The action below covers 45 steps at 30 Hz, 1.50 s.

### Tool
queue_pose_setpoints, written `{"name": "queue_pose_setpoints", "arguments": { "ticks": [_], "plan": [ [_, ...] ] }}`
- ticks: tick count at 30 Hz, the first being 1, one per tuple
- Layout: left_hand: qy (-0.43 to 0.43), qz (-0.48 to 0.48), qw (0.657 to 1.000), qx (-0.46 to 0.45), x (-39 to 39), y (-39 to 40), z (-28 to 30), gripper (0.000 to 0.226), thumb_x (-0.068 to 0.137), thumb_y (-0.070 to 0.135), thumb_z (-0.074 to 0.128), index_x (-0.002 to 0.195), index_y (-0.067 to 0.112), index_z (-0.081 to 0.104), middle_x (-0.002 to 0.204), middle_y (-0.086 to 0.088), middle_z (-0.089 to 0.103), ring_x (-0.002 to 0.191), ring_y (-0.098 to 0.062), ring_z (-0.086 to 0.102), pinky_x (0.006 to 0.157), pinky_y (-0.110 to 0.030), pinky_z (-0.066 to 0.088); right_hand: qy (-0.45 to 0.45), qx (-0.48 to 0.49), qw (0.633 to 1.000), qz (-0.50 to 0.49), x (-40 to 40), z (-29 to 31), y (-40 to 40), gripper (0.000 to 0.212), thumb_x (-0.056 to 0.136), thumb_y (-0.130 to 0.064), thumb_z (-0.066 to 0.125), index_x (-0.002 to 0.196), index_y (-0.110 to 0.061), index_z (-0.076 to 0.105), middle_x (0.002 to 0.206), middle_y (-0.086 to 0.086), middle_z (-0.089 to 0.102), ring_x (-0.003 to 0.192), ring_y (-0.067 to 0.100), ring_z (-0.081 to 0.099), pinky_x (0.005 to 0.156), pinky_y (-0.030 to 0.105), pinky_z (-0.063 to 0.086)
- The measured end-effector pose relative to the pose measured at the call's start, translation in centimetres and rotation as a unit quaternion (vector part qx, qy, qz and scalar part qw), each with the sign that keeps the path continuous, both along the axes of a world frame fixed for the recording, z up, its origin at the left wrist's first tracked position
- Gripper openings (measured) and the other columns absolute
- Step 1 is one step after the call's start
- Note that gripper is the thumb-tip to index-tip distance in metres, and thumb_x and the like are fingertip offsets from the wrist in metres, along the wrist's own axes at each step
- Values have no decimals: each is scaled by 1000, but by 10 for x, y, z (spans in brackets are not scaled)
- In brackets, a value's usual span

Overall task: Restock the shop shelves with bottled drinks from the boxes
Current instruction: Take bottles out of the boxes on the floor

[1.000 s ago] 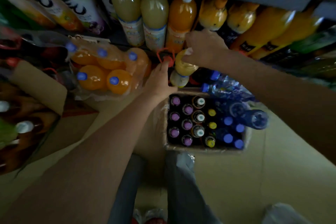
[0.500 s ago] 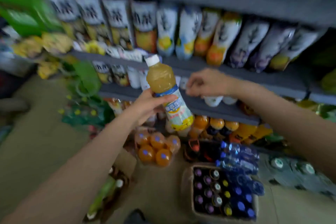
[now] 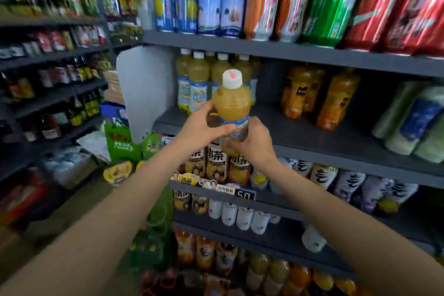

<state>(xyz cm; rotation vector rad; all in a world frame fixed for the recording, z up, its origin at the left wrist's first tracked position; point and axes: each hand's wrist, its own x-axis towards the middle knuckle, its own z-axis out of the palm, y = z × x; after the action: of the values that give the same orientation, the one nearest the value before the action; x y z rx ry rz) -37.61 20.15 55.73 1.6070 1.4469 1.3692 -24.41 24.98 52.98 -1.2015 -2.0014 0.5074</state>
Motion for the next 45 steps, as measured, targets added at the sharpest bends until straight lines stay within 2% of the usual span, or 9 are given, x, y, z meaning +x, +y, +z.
{"name": "queue_pose_setpoints", "arguments": {
  "ticks": [3, 9, 15, 22, 26, 30, 36, 41, 45],
  "plan": [
    [41, 44, 998, -17, -22, 14, -1, 48, 86, 11, 63, 130, 13, 46, 127, -5, 53, 111, -19, 56, 99, -37, 45, -18, -1, 998, -54, -5, 3, 31, 50, 72, -27, 78, 111, -7, 55, 111, 12, 53, 103, 28, 55, 83, 42, 47],
    [107, 148, 982, -44, -58, 60, -14, 45, 85, 6, 59, 129, 10, 50, 135, -11, 49, 118, -27, 51, 102, -37, 41, 5, -76, 994, -82, -14, -10, 97, 59, 68, -27, 82, 116, -7, 55, 115, 11, 62, 108, 26, 59, 86, 38, 49],
    [218, 123, 965, -78, -45, 120, -30, 49, 88, 11, 56, 135, 15, 44, 142, -11, 37, 127, -25, 41, 99, -24, 33, 20, -113, 989, -88, -37, -8, 157, 66, 72, -25, 79, 124, -6, 42, 124, 14, 56, 115, 30, 55, 94, 41, 47],
    [252, 118, 958, -74, -31, 160, -48, 51, 86, 7, 58, 135, 8, 44, 147, -14, 26, 139, -24, 21, 101, -15, 16, 16, -94, 987, -131, -53, -21, 189, 68, 79, -26, 73, 129, -4, 33, 130, 16, 47, 116, 33, 52, 91, 43, 46],
    [239, 145, 959, -48, -34, 158, -52, 45, 85, 4, 58, 130, 6, 49, 141, -11, 36, 130, -23, 37, 95, -15, 28, -1, -103, 986, -128, -54, -20, 199, 69, 81, -26, 70, 132, -2, 29, 134, 17, 42, 121, 34, 47, 93, 42, 43],
    [202, 203, 958, 2, -30, 133, -57, 34, 86, 3, 56, 120, 8, 55, 131, -10, 43, 109, -25, 55, 93, -30, 42, -24, -102, 991, -84, -33, -22, 189, 70, 82, -19, 68, 136, -3, 27, 136, 21, 36, 123, 38, 41, 99, 43, 40],
    [153, 210, 962, 87, 19, 84, -71, 25, 87, 3, 51, 111, 6, 55, 109, -5, 48, 87, -12, 52, 77, -17, 39, -82, 17, 996, -39, 37, -21, 118, 50, 85, -14, 62, 128, -3, 39, 126, 18, 45, 117, 34, 46, 97, 39, 40],
    [132, 64, 988, -45, 96, 43, -146, 26, 90, 3, 50, 115, 6, 52, 100, -1, 52, 87, -12, 51, 77, -22, 41, -167, 27, 986, -6, 121, -54, 43, 36, 86, -11, 56, 119, -1, 47, 112, 17, 55, 98, 32, 56, 81, 40, 45],
    [104, -91, 955, -263, 145, 3, -219, 19, 89, 4, 52, 105, 15, 52, 105, -9, 62, 93, -25, 58, 83, -32, 47, -292, -125, 946, 66, 186, -101, -6, 34, 87, -11, 56, 120, -4, 49, 103, 11, 63, 90, 24, 58, 76, 32, 45]
  ]
}}
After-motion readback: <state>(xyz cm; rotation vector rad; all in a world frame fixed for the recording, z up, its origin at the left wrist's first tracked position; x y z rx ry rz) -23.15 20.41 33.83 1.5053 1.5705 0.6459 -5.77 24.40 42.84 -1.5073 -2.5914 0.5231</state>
